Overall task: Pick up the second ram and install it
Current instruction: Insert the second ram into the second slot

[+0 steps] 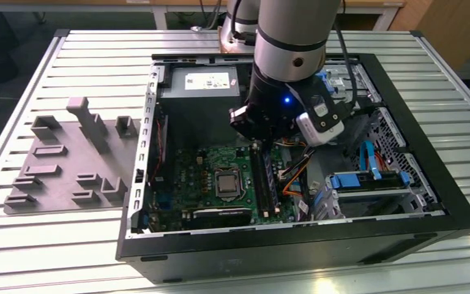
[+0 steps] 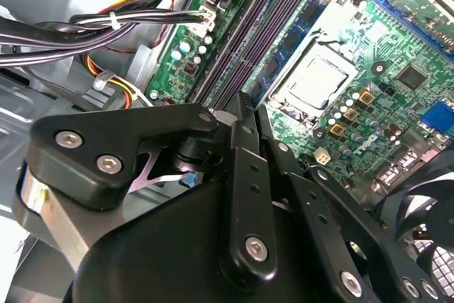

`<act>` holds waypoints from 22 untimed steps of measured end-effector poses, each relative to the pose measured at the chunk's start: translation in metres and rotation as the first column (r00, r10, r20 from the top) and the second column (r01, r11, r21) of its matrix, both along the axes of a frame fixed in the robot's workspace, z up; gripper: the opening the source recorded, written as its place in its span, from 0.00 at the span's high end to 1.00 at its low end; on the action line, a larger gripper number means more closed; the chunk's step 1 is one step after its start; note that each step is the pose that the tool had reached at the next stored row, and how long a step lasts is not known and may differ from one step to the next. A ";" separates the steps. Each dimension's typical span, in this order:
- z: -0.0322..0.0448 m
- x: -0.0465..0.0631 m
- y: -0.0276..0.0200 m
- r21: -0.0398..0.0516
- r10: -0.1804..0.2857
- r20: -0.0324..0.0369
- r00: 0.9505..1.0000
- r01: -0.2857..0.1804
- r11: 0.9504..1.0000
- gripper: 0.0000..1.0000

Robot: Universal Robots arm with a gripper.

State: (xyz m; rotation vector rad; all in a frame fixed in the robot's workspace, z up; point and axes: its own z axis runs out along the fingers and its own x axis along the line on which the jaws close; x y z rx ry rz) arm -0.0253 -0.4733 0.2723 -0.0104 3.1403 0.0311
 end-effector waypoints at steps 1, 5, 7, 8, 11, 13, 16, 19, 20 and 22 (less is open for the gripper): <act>-0.0006 0.000 0.0000 0.000 0.000 0.000 1.000 0.000 1.000 0.86; -0.0026 0.000 0.0000 0.000 0.000 0.000 1.000 0.000 1.000 0.86; -0.0034 0.000 0.0000 0.000 0.000 0.000 1.000 0.000 1.000 0.86; -0.0038 0.000 0.0000 0.000 0.000 0.000 1.000 0.000 1.000 0.86; -0.0048 0.000 0.0000 0.000 0.000 0.000 1.000 0.000 1.000 0.86; -0.0053 0.000 0.0000 0.000 0.000 0.000 1.000 0.000 1.000 0.86; -0.0056 0.000 0.0000 0.000 0.000 0.000 1.000 0.000 1.000 0.86; -0.0072 0.000 0.0000 0.000 0.000 0.000 1.000 0.000 1.000 0.86; -0.0079 0.000 0.0000 0.000 0.000 0.000 1.000 0.000 1.000 0.86; -0.0097 0.000 0.0000 0.000 0.000 0.000 1.000 0.000 1.000 0.86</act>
